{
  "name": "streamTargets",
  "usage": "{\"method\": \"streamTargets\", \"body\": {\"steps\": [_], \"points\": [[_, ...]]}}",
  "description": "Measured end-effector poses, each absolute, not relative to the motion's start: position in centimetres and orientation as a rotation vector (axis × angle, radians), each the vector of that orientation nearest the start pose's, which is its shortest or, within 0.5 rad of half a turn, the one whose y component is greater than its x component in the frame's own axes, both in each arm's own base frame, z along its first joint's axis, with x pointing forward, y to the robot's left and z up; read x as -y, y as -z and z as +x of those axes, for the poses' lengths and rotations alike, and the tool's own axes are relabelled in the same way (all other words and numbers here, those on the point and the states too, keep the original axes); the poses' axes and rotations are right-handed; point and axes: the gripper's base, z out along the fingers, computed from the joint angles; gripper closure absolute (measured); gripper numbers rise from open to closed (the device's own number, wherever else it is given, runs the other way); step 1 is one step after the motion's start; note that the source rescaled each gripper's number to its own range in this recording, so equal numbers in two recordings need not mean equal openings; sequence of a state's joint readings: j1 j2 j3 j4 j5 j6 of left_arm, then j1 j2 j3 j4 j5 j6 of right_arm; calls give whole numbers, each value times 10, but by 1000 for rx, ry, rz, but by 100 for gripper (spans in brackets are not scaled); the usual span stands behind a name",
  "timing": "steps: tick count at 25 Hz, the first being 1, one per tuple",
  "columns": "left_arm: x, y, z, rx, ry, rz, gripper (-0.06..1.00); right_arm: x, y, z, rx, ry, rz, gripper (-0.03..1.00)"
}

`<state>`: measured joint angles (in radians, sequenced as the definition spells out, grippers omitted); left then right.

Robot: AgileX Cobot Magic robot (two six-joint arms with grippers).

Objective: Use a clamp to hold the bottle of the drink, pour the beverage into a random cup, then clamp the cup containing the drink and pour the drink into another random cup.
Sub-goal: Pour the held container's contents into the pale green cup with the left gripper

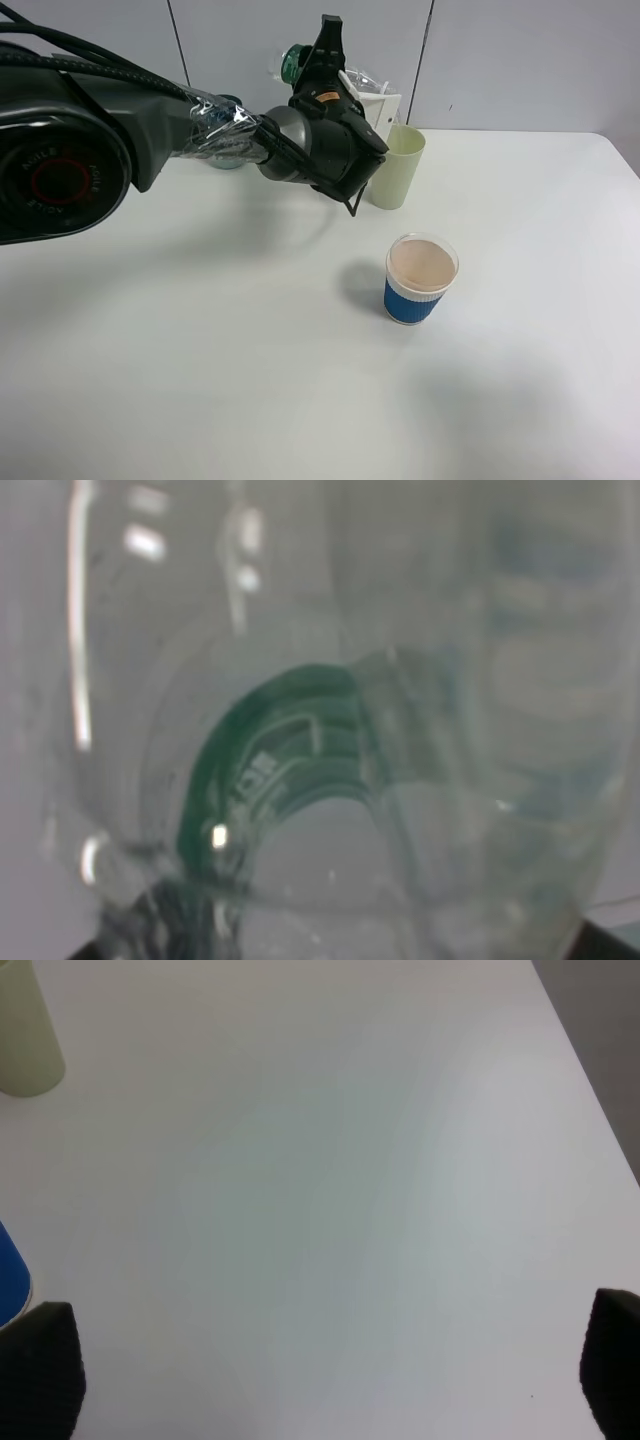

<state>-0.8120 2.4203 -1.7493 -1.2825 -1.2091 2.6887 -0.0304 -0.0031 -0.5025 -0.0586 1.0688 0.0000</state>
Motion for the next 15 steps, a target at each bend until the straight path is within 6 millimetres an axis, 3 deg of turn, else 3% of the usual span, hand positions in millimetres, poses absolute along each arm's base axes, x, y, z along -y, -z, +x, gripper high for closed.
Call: {"method": "streamTargets", "body": {"steps": [15], "points": [[306,-165,404,-1279,-1626,1233,94,4,-277,-6,-2046,89,34,-3]]}}
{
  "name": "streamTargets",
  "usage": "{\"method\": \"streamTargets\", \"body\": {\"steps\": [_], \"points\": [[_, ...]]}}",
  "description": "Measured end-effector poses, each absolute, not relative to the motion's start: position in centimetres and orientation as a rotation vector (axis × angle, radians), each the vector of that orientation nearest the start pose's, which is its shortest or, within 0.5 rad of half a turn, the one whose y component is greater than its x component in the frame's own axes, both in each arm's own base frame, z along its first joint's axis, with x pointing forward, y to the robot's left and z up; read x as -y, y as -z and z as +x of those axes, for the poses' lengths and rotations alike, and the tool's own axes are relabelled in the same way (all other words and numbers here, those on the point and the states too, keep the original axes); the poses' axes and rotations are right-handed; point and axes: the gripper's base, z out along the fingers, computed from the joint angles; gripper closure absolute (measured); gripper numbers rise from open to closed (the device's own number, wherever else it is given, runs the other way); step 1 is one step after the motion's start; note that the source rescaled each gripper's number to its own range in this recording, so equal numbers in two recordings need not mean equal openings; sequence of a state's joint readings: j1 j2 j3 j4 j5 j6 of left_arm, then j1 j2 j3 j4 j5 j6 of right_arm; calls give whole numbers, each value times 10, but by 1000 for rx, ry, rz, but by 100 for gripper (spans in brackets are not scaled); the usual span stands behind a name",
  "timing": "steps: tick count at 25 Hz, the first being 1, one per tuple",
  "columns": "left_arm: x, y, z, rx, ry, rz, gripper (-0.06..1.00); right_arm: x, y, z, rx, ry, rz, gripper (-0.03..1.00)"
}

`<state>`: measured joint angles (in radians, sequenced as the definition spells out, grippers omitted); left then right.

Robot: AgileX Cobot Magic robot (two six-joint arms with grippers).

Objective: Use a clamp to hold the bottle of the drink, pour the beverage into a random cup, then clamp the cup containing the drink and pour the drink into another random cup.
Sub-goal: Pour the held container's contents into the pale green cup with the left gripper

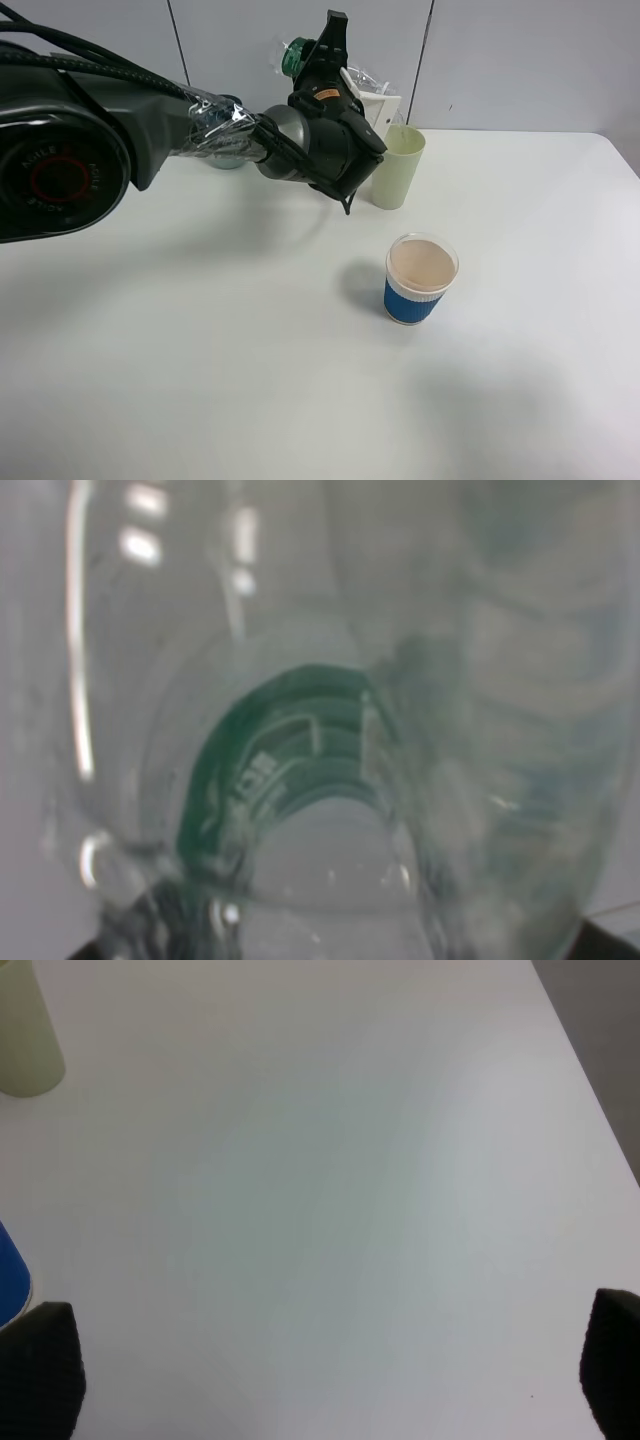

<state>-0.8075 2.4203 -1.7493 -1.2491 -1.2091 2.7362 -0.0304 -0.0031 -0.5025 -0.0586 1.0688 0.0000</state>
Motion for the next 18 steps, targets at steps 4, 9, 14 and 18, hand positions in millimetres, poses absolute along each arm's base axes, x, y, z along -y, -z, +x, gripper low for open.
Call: {"method": "streamTargets", "body": {"steps": [4,9,14,18], "points": [[306,-166,405,-1270,-1629,1233,94,4,-277,-6,-2046,89,34,-3],[308,-168,405,-1236,-1638,1234,94,4,-277,-6,-2046,89,34,-3],[308,-168,405,-1227,-1641,1234,94,4,-277,-6,-2046,89,34,-3],[308,-168,405,-1221,-1645,1238,94,4,-277,-6,-2046,89,34,-3]]}}
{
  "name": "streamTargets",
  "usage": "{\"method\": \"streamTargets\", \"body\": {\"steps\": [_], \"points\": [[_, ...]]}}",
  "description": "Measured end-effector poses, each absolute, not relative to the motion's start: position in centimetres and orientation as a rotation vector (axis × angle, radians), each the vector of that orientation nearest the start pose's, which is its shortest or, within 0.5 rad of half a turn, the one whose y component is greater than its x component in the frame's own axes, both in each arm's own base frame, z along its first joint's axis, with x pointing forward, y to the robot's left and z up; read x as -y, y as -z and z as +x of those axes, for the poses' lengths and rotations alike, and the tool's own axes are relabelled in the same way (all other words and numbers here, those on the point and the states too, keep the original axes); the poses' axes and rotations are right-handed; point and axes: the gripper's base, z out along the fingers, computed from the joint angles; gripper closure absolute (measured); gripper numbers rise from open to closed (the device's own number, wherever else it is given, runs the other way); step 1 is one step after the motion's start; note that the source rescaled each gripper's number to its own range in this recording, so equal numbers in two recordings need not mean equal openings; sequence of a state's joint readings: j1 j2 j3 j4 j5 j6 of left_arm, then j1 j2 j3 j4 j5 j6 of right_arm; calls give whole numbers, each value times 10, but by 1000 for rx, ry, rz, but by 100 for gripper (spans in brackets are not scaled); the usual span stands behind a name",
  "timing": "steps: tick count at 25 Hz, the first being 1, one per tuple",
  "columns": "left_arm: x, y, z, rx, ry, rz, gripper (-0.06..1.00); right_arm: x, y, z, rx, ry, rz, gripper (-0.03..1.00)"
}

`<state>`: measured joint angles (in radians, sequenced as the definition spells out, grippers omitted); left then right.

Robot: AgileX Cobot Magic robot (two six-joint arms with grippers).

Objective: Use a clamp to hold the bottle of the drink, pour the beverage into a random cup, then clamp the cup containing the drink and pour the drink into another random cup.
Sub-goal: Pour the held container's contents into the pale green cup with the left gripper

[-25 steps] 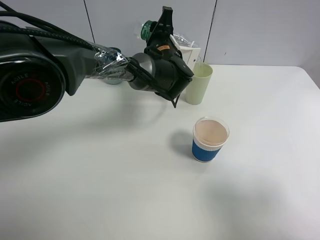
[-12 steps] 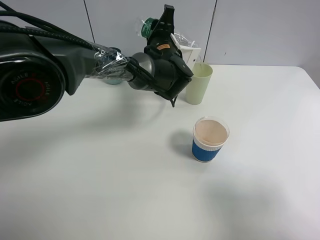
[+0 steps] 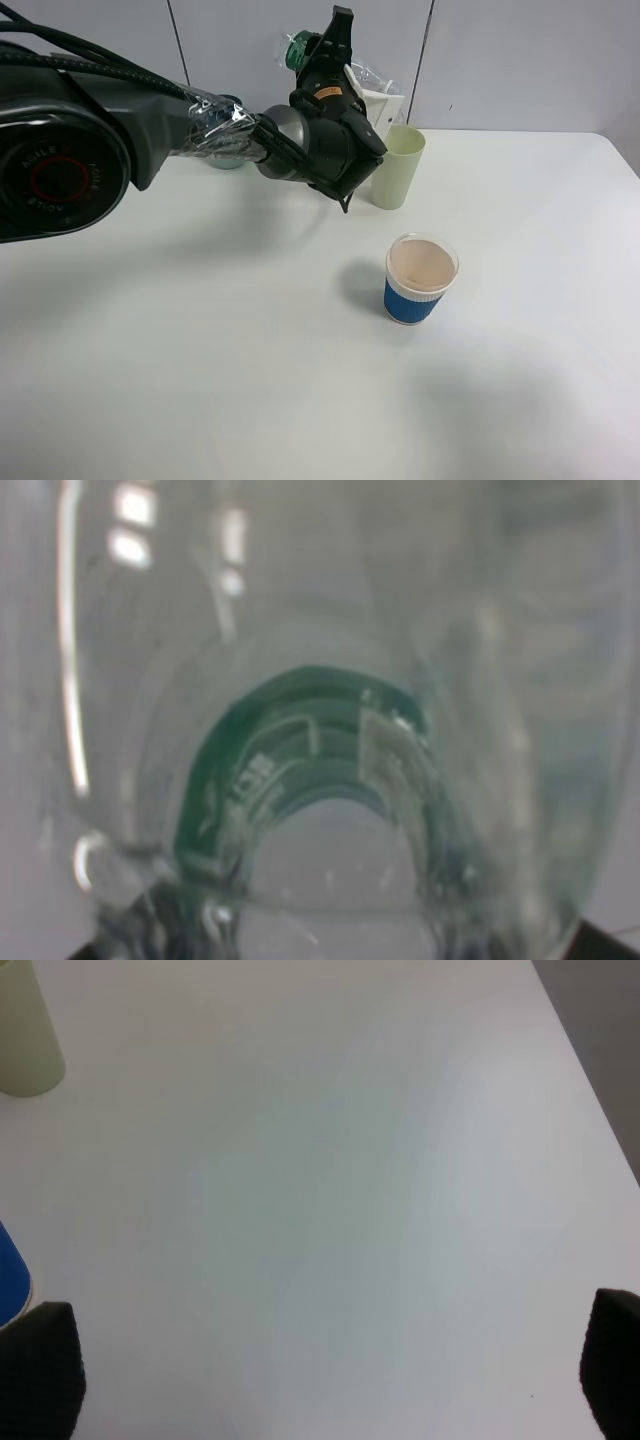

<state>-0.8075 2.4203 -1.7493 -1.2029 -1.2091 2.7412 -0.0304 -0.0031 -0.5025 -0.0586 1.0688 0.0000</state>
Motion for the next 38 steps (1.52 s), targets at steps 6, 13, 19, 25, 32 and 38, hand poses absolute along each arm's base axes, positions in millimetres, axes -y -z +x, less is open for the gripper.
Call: {"method": "streamTargets", "body": {"steps": [6,13,19,25,32,38], "points": [[309,-169,405,-1198,-1675,1270,94,4,-277,-6,-2046,89,34,-3],[311,-171,405,-1140,-1703,1284,94,4,-277,-6,-2046,89,34,-3],[312,-172,405,-1099,-1742,1318,94,4,-277,-6,-2046,89,34,-3],[313,-174,405,-1055,-1768,1335,94,4,-277,-6,-2046,89,34,-3],[315,-176,405,-1001,-1809,1365,94,4,-277,-6,-2046,89,34,-3],[317,-178,405,-956,-1823,1363,94,4,-277,-6,-2046,89,34,-3]]}}
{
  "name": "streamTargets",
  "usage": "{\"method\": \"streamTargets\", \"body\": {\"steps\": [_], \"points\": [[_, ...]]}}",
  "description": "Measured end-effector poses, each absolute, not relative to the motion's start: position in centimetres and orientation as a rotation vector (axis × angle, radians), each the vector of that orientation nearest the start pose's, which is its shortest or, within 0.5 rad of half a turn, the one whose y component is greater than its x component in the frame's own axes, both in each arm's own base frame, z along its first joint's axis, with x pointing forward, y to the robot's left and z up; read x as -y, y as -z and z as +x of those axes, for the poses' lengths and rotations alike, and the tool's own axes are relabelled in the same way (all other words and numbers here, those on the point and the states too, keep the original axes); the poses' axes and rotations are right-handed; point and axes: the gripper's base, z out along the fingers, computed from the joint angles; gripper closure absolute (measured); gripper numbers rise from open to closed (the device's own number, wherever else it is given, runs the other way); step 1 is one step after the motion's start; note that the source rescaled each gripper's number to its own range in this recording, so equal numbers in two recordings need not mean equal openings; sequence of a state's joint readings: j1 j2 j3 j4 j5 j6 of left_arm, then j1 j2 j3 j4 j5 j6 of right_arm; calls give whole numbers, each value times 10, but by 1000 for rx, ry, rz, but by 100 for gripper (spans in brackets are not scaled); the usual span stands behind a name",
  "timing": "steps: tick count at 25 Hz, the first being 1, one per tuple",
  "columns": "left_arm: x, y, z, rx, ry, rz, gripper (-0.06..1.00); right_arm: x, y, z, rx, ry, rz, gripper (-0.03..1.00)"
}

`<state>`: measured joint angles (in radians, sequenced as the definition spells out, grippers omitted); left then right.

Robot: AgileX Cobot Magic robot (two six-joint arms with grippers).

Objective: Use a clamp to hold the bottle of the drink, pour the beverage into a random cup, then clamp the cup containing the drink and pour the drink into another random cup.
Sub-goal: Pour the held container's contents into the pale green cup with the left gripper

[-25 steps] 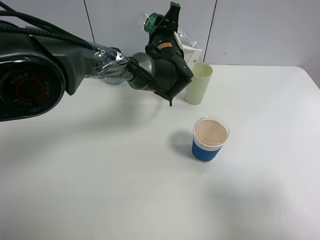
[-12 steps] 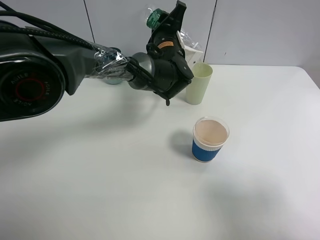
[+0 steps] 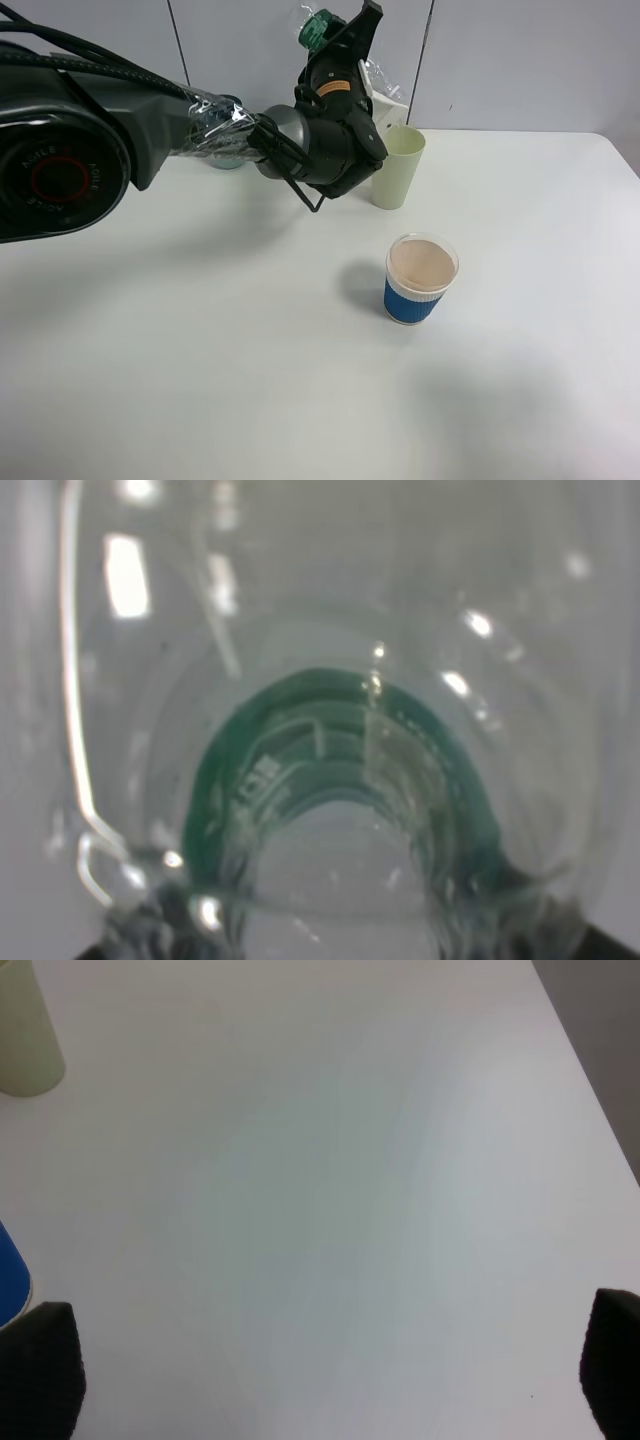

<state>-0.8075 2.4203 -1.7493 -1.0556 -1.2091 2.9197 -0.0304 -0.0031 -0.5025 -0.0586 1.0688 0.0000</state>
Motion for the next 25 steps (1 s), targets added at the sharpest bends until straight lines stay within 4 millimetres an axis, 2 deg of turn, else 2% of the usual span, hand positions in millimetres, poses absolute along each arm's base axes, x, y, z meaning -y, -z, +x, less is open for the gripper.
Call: {"method": "streamTargets", "body": {"steps": [19,25], "points": [[322,-183,405,-830,-1864,1360,94,4,-277,-6,-2046,89,34,-3],[316,-177,405,-963,-1832,1377,94,4,-277,-6,-2046,89,34,-3]]}}
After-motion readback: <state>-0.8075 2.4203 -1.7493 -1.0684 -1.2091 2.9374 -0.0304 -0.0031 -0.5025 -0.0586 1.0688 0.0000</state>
